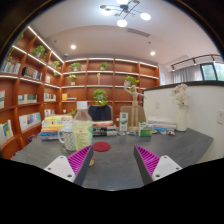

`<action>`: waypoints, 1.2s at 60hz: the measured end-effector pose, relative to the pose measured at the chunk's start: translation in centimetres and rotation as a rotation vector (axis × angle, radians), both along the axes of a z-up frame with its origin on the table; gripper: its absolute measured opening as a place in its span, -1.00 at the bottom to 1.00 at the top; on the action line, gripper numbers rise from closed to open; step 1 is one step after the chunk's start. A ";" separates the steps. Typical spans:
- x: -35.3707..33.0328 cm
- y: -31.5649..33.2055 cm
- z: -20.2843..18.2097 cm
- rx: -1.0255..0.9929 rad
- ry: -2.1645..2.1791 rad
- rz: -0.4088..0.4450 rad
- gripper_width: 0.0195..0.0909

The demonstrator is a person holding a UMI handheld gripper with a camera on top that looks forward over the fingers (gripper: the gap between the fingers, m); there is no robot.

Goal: Pour water

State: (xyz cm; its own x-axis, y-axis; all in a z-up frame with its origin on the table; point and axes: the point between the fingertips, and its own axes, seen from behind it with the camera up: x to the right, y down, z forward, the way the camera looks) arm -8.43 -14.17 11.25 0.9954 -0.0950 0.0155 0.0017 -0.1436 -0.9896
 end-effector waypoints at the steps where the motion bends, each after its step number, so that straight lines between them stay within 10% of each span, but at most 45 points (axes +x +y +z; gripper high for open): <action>1: -0.6 0.1 0.0 0.000 0.005 0.017 0.79; 14: -9.0 4.0 -1.8 0.028 0.019 0.169 0.82; 26: -9.2 8.9 -0.3 0.085 -0.012 0.132 0.82; 56: -9.3 12.4 -2.1 0.036 -0.002 0.104 -0.55; 72: -9.5 12.4 -2.0 0.034 -0.018 0.124 -0.55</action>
